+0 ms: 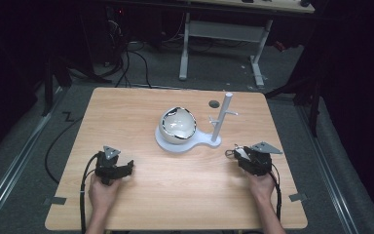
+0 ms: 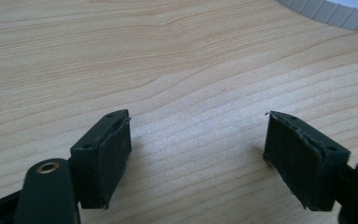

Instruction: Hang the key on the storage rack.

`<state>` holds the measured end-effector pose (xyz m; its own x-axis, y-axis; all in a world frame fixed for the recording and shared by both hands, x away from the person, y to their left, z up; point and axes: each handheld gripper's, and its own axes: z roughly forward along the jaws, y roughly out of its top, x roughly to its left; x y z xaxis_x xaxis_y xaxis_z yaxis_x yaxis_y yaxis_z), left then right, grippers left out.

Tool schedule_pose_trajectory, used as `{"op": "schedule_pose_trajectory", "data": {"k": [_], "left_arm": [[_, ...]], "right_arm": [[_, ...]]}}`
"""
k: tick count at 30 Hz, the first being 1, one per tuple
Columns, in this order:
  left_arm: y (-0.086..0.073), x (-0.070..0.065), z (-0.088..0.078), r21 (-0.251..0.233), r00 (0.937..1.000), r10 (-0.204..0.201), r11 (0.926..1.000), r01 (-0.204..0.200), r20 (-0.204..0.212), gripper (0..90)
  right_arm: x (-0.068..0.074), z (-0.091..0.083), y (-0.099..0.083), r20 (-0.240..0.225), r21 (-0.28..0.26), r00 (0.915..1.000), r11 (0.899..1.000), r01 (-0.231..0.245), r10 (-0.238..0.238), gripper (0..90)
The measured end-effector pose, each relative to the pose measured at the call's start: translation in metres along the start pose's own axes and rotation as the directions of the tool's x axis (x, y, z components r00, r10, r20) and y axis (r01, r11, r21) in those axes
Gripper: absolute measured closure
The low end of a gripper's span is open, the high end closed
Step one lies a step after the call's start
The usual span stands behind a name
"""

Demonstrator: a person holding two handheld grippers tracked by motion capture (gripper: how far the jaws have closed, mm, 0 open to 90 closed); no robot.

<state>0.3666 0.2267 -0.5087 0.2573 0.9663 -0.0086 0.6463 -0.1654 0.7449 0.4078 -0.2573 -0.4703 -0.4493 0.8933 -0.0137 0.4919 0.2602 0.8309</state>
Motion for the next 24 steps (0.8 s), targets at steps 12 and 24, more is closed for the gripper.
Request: {"op": "schedule_pose_trajectory", "data": {"k": [12,24], "left_arm": [[0.000,0.000,0.000,0.000,1.0000,0.000,1.0000,0.000,0.000,23.2],[0.000,0.000,0.000,0.000,1.0000,0.000,1.0000,0.000,0.000,23.2]], "right_arm": [[0.002,-0.015,0.002,0.020,-0.046,0.9991,0.998,0.039,-0.038,52.2],[0.001,-0.029,0.014,0.005,-0.092,0.9988,0.995,0.050,-0.049,52.4]]}}
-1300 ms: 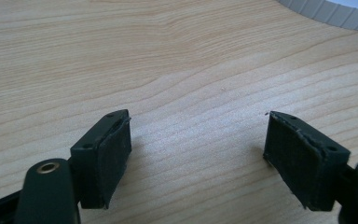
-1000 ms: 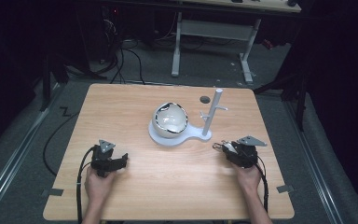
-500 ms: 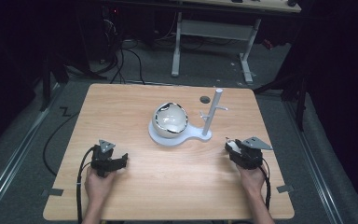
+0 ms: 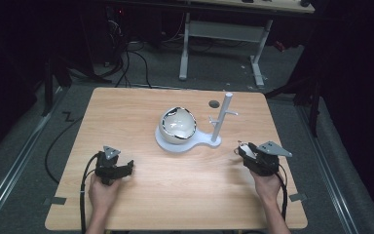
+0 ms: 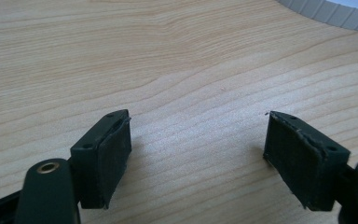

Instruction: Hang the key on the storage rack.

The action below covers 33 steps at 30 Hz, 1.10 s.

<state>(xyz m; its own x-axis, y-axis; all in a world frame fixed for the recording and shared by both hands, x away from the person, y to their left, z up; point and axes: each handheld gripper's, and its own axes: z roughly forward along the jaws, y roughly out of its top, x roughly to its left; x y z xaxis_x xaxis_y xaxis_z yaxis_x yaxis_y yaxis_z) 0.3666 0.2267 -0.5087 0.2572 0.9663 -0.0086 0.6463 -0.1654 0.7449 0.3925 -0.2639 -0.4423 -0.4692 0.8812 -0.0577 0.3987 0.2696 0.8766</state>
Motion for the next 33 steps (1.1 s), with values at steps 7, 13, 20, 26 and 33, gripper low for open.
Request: {"op": "schedule_pose_trajectory", "data": {"k": [7,13,20,26,33], "left_arm": [[0.000,0.000,0.000,0.000,1.0000,0.000,1.0000,0.000,0.000,23.2],[0.000,0.000,0.000,0.000,1.0000,0.000,1.0000,0.000,0.000,23.2],[0.000,0.000,0.000,0.000,1.0000,0.000,1.0000,0.000,0.000,23.2],[0.000,0.000,0.000,0.000,1.0000,0.000,1.0000,0.000,0.000,23.2],[0.000,0.000,0.000,0.000,1.0000,0.000,1.0000,0.000,0.000,23.2]], "right_arm": [[-0.001,-0.007,0.007,-0.006,-0.027,1.0000,1.000,-0.003,0.003,52.4],[-0.001,-0.011,0.013,-0.013,-0.047,0.9999,0.999,0.002,-0.003,52.4],[-0.003,-0.017,0.021,-0.032,-0.072,0.9995,0.997,-0.008,0.006,52.5],[-0.004,-0.021,0.026,-0.045,-0.086,0.9989,0.996,-0.017,0.013,52.5],[-0.006,-0.025,0.034,-0.039,-0.100,0.9993,0.995,-0.007,0.003,52.5]]}}
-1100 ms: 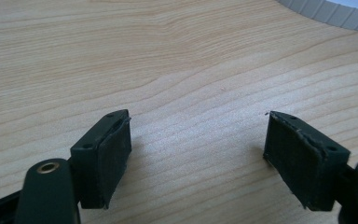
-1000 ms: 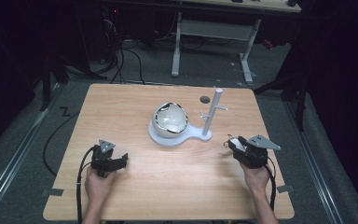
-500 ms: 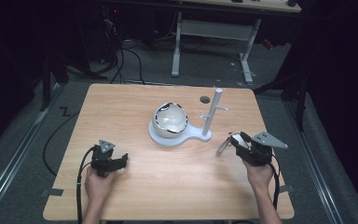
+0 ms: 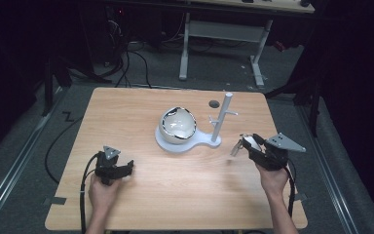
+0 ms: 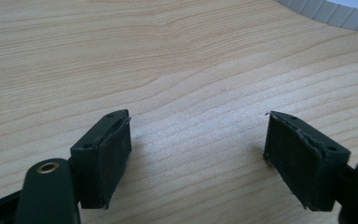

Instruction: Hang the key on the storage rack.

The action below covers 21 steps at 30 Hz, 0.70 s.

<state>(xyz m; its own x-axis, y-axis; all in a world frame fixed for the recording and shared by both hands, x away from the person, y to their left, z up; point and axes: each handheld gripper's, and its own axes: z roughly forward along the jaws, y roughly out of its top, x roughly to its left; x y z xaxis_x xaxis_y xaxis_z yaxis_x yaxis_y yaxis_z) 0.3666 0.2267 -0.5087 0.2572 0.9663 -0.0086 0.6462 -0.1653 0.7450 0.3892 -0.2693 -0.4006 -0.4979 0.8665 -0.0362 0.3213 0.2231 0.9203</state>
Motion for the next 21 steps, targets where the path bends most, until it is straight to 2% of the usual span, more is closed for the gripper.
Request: {"op": "schedule_pose_trajectory", "data": {"k": [10,11,21], "left_arm": [[0.000,0.000,0.000,0.000,1.0000,0.000,1.0000,0.000,0.000,23.2],[0.000,0.000,0.000,0.000,1.0000,0.000,1.0000,0.000,0.000,23.2],[0.000,0.000,0.000,0.000,1.0000,0.000,1.0000,0.000,0.000,23.2]], "right_arm": [[0.000,-0.002,0.012,0.005,-0.012,0.9998,1.000,0.017,-0.017,52.6],[0.000,-0.003,0.016,0.010,-0.015,0.9995,0.999,0.031,-0.031,52.6],[-0.002,-0.004,0.033,0.002,-0.033,0.9992,0.999,0.041,-0.041,52.6]]}}
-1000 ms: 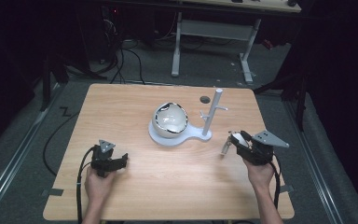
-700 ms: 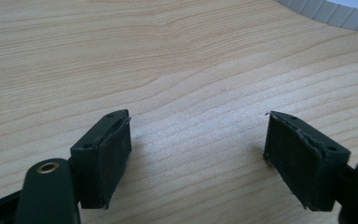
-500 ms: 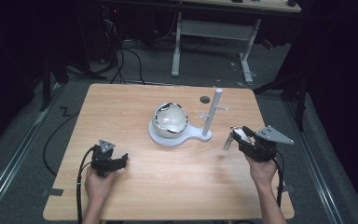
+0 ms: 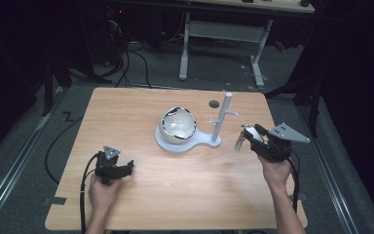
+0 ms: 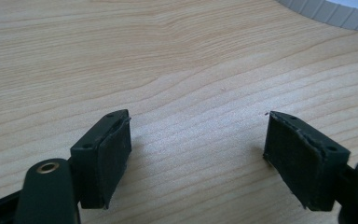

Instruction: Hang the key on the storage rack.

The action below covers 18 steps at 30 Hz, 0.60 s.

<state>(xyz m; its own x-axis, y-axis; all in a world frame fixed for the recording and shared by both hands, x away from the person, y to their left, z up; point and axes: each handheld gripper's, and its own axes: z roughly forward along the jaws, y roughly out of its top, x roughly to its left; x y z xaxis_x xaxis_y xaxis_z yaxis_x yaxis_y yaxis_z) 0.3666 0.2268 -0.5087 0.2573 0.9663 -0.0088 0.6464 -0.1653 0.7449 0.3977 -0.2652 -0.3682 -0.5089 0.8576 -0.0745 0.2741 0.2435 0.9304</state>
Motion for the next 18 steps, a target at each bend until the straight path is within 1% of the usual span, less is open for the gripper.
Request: {"op": "schedule_pose_trajectory", "data": {"k": [1,2,9,11,18], "left_arm": [[0.000,0.000,0.000,0.000,1.0000,0.000,1.0000,0.000,0.000,23.2],[0.000,0.000,0.000,0.000,1.0000,0.000,1.0000,0.000,0.000,23.2],[0.000,0.000,0.000,0.000,1.0000,-0.001,1.0000,0.001,0.001,23.2],[0.000,0.000,0.000,-0.001,1.0000,-0.001,1.0000,0.001,0.002,23.1],[0.000,0.000,0.000,-0.002,1.0000,-0.002,1.0000,0.002,0.002,23.2]], "right_arm": [[0.000,0.000,0.002,0.002,-0.002,1.0000,1.000,0.000,0.000,52.6],[-0.001,0.000,0.006,-0.005,-0.014,1.0000,1.000,-0.004,0.004,52.6],[-0.002,-0.001,0.019,-0.015,-0.035,0.9999,0.999,-0.005,0.004,52.6],[-0.001,-0.002,0.024,-0.019,-0.051,0.9998,0.999,-0.004,0.003,52.6],[0.000,-0.001,0.035,-0.026,-0.063,0.9996,0.998,0.007,-0.009,52.7]]}}
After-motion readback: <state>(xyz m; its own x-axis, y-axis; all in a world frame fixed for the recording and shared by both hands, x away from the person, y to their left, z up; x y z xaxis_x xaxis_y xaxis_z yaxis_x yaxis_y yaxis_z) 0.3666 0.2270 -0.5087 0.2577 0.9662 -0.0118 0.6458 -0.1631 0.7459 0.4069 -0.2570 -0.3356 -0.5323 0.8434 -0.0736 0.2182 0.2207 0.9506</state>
